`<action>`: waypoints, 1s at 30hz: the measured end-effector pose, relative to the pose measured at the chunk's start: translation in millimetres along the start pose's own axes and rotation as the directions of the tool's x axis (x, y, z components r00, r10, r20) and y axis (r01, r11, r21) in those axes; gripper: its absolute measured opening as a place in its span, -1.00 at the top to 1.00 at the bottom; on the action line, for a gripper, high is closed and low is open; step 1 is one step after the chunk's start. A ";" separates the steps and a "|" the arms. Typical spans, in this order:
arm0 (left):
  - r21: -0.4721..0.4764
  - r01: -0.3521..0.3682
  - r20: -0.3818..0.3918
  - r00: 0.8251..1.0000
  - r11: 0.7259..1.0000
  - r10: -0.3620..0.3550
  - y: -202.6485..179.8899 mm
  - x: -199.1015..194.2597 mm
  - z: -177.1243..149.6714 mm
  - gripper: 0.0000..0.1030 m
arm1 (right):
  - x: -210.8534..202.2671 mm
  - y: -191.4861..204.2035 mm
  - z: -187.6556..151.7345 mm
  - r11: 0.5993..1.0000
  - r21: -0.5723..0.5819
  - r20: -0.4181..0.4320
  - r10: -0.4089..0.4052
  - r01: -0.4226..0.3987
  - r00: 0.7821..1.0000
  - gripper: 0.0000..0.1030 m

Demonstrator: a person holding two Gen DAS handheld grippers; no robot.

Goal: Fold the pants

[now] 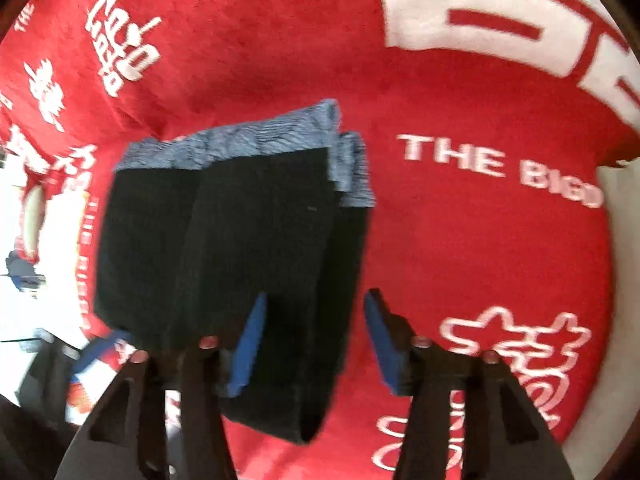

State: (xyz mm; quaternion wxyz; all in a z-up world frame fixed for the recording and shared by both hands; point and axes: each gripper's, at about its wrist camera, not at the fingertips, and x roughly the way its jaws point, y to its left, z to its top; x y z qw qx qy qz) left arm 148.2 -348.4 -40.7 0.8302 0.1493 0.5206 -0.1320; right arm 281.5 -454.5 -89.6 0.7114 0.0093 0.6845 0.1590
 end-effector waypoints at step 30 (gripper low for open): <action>-0.430 -0.055 -0.165 0.986 0.901 -0.019 163.0 65.6 -27.9 -0.41 | 17.7 54.0 -54.2 0.980 -0.105 0.119 -0.156 0.169 0.981 0.35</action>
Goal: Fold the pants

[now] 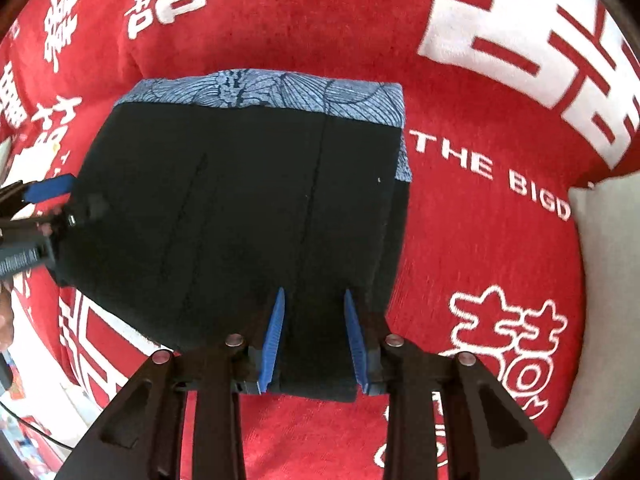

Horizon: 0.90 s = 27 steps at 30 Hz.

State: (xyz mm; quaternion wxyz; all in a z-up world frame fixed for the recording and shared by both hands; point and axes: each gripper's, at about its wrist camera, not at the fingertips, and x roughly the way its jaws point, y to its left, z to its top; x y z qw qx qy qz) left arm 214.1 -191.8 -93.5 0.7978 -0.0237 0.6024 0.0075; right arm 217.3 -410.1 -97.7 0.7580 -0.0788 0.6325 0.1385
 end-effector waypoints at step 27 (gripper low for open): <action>-0.107 -0.165 -0.011 0.986 0.981 0.164 55.8 76.8 70.2 -0.83 | -3.6 -9.3 -16.2 0.999 0.042 0.044 -0.005 0.003 0.999 0.23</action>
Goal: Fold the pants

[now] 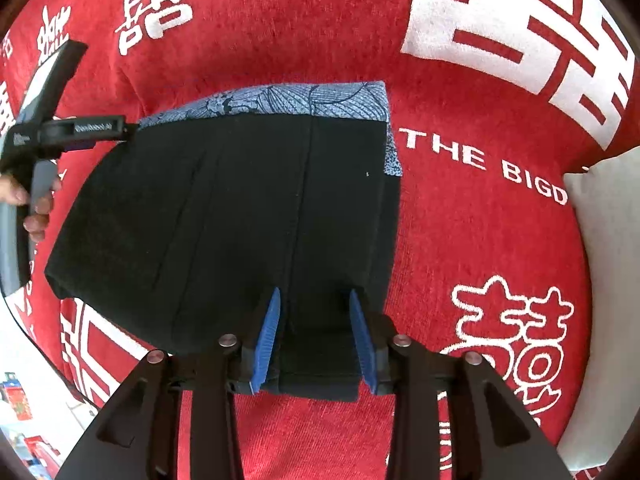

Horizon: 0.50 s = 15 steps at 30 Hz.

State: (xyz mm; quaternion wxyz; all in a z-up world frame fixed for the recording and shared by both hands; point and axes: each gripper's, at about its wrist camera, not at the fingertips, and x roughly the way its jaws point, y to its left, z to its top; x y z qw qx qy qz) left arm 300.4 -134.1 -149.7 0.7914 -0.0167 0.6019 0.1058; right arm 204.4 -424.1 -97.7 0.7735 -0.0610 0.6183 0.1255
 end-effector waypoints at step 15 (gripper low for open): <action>0.040 0.088 -0.050 0.995 0.995 -0.086 8.5 -54.2 -25.5 -0.82 | -21.2 -21.4 4.1 0.995 0.098 -0.037 0.033 -0.030 0.999 -0.25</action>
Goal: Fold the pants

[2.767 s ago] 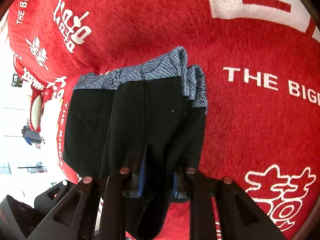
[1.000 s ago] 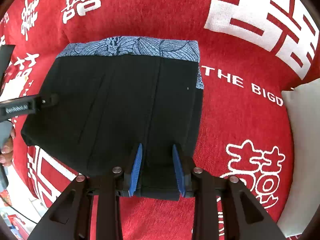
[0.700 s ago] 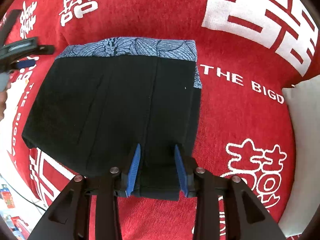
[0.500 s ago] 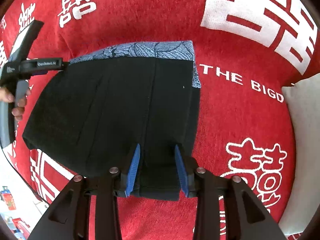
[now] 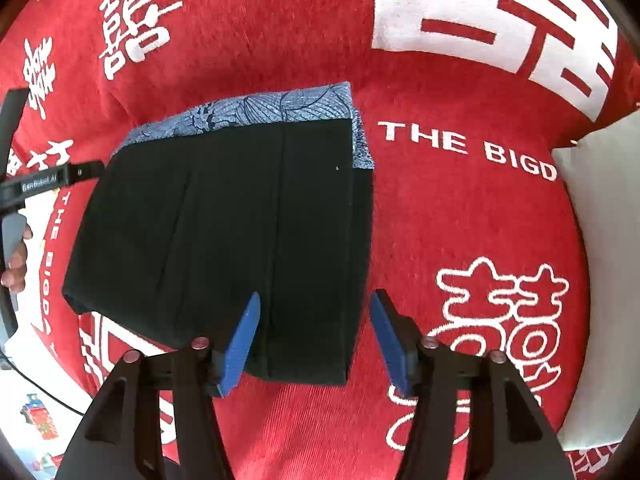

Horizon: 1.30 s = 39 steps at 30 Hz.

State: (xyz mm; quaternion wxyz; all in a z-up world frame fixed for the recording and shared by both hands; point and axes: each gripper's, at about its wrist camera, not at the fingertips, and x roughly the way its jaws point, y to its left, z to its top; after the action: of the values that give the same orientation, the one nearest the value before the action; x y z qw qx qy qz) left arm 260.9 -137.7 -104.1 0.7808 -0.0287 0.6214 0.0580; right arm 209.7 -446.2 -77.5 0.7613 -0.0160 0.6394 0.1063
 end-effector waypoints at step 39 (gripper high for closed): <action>-0.014 0.556 -0.261 0.800 0.831 -0.540 -5.1 67.0 -6.1 -0.82 | 88.6 -86.8 43.0 0.793 0.195 -0.102 0.602 -0.577 0.792 -0.53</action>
State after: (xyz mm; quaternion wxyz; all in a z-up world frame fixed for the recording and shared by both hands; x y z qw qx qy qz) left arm 270.4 -139.8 -170.9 0.6784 -0.1894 0.6829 -0.1938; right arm 281.3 -511.6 -165.9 0.6354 0.2348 0.6771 0.2875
